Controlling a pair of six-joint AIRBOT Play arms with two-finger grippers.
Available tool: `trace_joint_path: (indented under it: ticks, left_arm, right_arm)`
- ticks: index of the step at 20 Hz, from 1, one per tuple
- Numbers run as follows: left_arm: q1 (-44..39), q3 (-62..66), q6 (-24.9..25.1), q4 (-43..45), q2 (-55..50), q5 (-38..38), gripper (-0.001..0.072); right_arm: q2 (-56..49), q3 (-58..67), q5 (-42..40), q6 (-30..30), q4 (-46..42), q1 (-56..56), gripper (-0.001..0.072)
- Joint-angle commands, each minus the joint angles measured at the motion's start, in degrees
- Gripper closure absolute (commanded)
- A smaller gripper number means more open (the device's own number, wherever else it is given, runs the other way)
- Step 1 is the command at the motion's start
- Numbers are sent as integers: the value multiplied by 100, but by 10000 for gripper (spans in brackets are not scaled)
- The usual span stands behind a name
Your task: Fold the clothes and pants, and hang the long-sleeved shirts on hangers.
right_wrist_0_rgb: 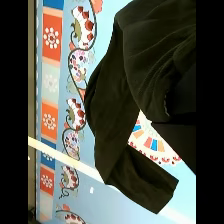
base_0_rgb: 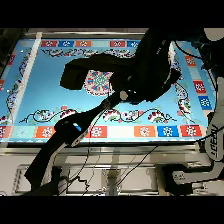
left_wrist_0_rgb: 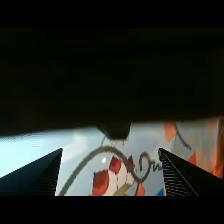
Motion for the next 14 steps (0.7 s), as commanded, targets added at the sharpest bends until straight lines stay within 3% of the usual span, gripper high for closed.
trace_joint_path:
  ticks: [1, 3, 5, 7, 9, 11, 12, 13, 14]
  left_arm:
    - [-9, 557, -518, -33, -455, 170, 43]
    - [-9, 599, -669, -166, -590, 219, 173]
    - [-9, 599, -667, -249, -654, 229, 216]
    - [-28, 599, -664, -245, -697, 234, 378]
    - [-42, 597, -667, -247, -730, 280, 495]
    - [-70, 597, -743, -332, -765, 490, 564]
    - [-70, 597, -841, -420, -778, 616, 649]
    - [-70, 597, -868, -479, -774, 713, 694]
    - [-61, 599, -870, -645, -748, 785, 695]
  right_arm:
    - [120, -9, -13, -20, 122, 81, 686]
    - [238, -9, -39, -46, 125, 81, 686]
    - [350, -9, -79, -96, 125, 81, 687]
    - [435, -9, -83, -197, 120, 81, 687]
    - [498, -9, -61, -195, 125, 81, 686]
    - [557, -11, -2, -195, 125, 81, 687]
    - [586, -9, 11, -195, 114, 81, 687]
    - [608, -9, 9, -195, 90, 81, 686]
    - [629, -11, 4, -195, 63, 74, 686]
